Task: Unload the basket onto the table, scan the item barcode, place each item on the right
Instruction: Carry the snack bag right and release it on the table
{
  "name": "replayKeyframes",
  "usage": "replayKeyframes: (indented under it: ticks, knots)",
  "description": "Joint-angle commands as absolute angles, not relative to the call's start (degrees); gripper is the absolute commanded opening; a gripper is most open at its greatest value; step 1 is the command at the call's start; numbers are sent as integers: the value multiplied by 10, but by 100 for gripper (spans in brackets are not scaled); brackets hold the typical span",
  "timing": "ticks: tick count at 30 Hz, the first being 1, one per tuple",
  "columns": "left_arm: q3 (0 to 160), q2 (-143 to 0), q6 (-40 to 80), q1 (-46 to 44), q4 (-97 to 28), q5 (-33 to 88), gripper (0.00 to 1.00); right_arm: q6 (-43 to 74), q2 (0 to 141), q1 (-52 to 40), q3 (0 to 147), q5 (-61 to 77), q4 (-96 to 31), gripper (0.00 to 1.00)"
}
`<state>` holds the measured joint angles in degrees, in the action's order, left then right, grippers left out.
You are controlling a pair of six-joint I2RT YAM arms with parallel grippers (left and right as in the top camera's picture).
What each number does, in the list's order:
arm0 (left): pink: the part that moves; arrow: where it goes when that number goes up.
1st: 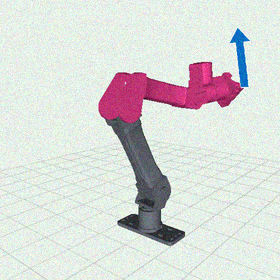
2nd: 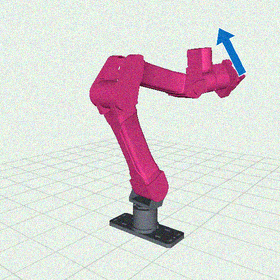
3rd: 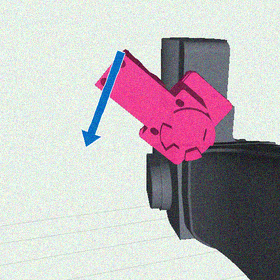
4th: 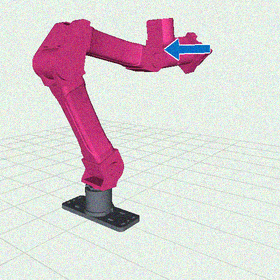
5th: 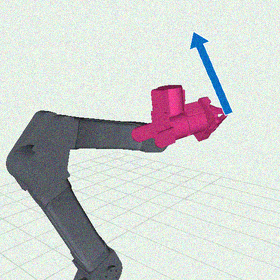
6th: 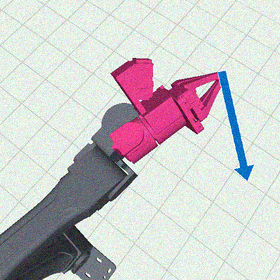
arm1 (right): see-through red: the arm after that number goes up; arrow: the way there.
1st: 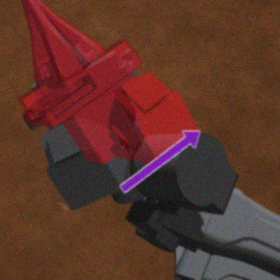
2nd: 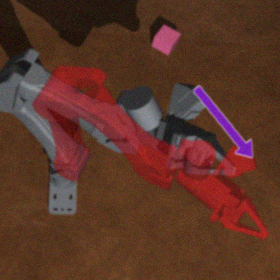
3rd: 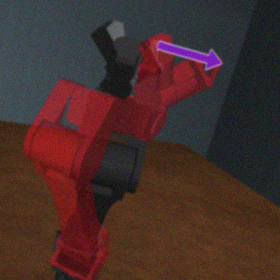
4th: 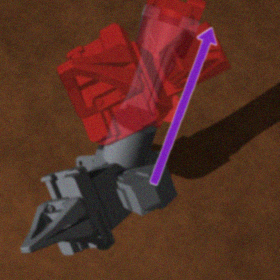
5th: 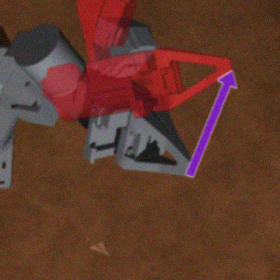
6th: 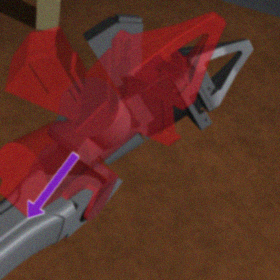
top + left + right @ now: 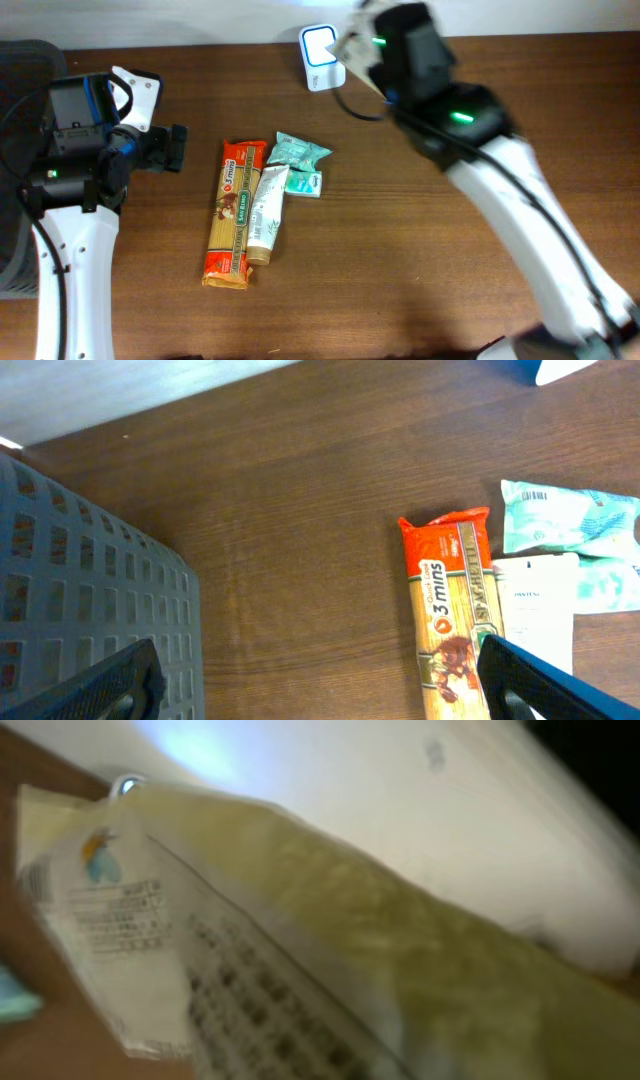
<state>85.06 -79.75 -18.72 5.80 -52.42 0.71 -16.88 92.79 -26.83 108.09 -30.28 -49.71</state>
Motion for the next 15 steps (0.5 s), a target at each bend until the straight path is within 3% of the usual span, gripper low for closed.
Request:
replayKeyframes:
  ticks: [1, 4, 6, 10, 15]
  knots:
    - [854, -797, -196, 61, -522, 13, 99, 88, 852, -201, 1084, -254, -637, 4]
    - [854, -797, -196, 61, -522, 13, 99, 126, 831, -78, 1081, -159, -781, 4]
    - [854, -797, -196, 61, -522, 13, 99, 125, 841, 14, 1048, -96, -813, 4]
    - [854, -797, -196, 61, -522, 13, 99, 125, 873, 159, 927, -36, -756, 4]
    - [854, -797, -196, 61, -522, 13, 99, 125, 938, 248, 807, 29, -645, 4]
